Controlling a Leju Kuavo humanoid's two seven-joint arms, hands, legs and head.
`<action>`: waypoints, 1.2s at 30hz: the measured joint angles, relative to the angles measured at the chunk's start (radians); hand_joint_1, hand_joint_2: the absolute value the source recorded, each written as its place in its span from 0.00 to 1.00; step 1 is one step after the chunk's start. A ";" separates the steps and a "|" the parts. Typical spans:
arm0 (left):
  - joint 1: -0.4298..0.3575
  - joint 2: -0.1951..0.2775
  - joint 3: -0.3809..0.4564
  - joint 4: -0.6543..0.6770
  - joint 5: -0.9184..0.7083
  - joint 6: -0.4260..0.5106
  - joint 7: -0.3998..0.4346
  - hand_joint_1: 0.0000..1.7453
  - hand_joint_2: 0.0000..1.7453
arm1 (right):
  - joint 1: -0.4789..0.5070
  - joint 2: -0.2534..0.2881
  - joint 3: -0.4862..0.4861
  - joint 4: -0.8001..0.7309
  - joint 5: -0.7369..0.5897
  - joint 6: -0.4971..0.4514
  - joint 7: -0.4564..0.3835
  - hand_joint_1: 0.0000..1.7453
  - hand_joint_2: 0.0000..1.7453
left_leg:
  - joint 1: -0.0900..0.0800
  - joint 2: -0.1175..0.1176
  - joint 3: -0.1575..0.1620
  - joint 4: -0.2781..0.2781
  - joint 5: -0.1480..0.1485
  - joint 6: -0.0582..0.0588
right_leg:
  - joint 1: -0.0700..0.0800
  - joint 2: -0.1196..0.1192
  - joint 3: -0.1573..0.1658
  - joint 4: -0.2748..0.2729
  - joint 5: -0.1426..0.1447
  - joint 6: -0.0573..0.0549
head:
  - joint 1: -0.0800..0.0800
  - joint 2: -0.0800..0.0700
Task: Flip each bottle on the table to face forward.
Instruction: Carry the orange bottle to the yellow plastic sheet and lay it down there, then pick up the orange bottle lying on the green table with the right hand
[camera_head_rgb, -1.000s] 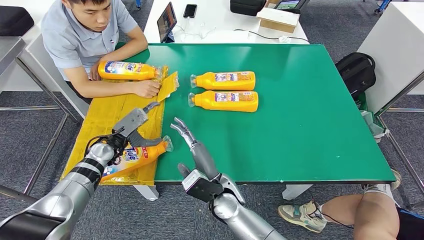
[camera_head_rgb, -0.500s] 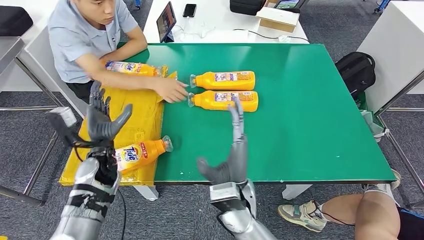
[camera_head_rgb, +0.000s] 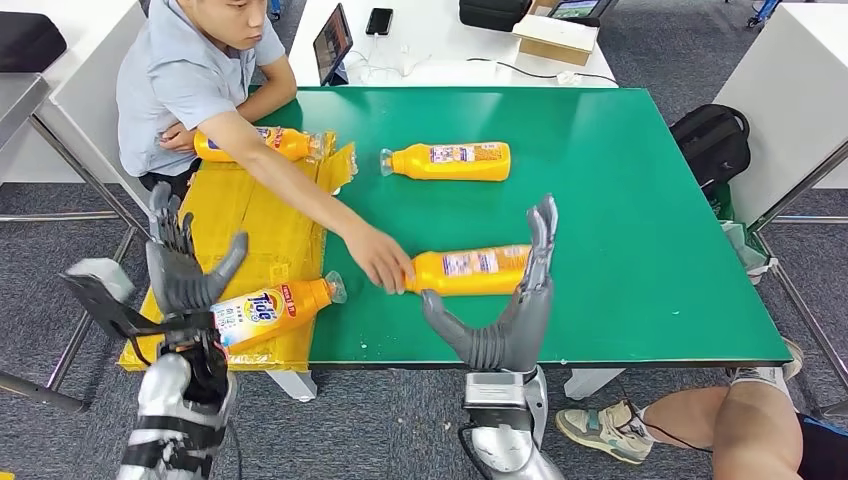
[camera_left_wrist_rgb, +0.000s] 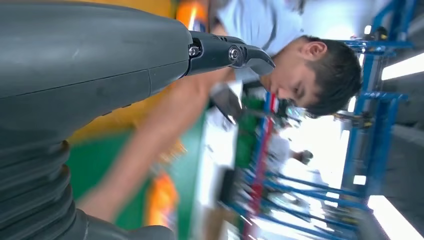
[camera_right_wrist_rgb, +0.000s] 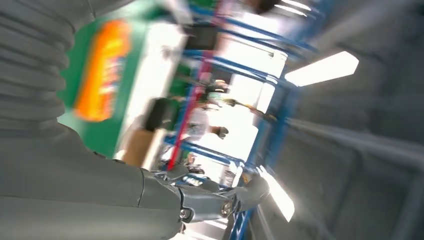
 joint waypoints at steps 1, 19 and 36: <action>0.028 0.003 -0.012 -0.013 -0.069 0.031 -0.009 0.00 1.00 | -0.001 -0.024 -0.018 0.044 0.041 0.025 0.015 0.00 1.00 | 0.000 0.000 0.000 0.000 0.000 0.000 | 0.000 0.000 0.000 0.000 0.000 0.000 | 0.000 0.000; 0.151 0.029 -0.095 -0.117 -0.332 0.115 0.048 0.00 1.00 | -0.106 -0.236 -0.217 0.461 0.462 0.273 0.345 0.00 1.00 | -0.001 -0.004 -0.002 0.000 0.000 0.002 | 0.000 -0.001 -0.001 -0.001 0.001 0.001 | 0.000 0.000; 0.106 0.031 -0.113 -0.078 -0.326 0.093 0.049 0.00 1.00 | -0.267 -0.251 -0.196 0.665 0.545 0.276 0.361 0.00 1.00 | -0.001 -0.003 -0.003 0.000 0.002 0.003 | -0.001 -0.001 -0.001 -0.001 0.002 0.003 | 0.000 0.000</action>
